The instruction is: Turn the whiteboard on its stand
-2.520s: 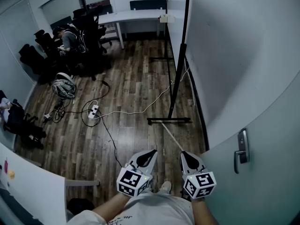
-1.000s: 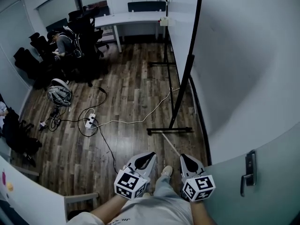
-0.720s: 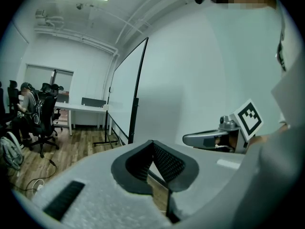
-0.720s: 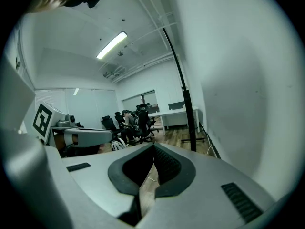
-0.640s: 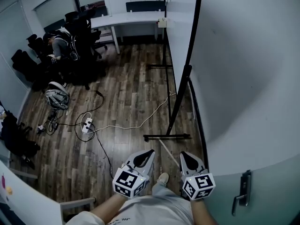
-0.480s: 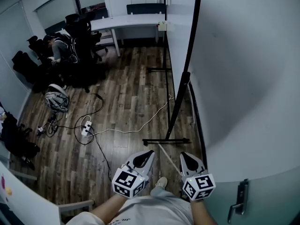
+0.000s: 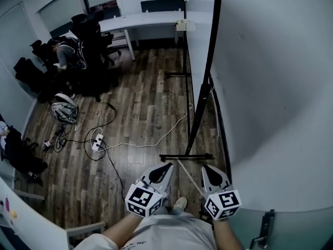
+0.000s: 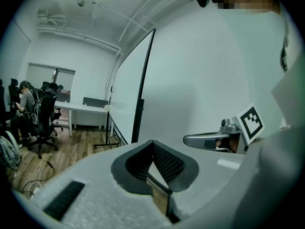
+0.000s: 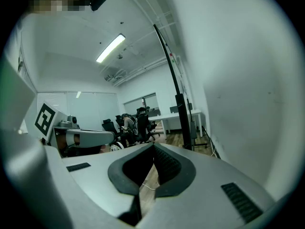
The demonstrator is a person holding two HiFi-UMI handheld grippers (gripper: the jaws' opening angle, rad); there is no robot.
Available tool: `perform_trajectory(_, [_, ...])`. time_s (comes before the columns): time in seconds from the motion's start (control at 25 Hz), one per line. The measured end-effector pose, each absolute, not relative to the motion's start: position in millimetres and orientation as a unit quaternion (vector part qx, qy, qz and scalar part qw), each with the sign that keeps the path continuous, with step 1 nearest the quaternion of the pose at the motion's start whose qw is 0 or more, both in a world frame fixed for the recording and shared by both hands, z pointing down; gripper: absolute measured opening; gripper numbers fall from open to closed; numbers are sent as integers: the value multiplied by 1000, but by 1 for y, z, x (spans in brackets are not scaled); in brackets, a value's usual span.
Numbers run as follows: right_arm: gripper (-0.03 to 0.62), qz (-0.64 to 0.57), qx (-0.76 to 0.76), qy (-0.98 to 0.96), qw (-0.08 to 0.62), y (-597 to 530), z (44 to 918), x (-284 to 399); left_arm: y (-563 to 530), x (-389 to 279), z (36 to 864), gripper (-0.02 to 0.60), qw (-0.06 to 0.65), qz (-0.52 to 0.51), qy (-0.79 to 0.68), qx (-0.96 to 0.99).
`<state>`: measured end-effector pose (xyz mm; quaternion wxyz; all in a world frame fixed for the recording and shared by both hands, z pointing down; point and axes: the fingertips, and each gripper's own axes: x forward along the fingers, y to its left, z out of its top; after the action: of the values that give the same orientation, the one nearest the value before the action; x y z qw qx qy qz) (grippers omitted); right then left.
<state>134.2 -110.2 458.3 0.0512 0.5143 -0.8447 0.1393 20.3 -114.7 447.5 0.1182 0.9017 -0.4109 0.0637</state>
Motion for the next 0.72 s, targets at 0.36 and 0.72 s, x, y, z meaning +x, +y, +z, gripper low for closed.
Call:
perform_trajectory(0.36, [6,134,545,-826,52,-139,448,128,-143,15,442,9,114,66,-377,917])
perform_trajectory(0.72, [6,108,554,-823,66,-168,432,123,-170,13,435,9,106,71,-350,928])
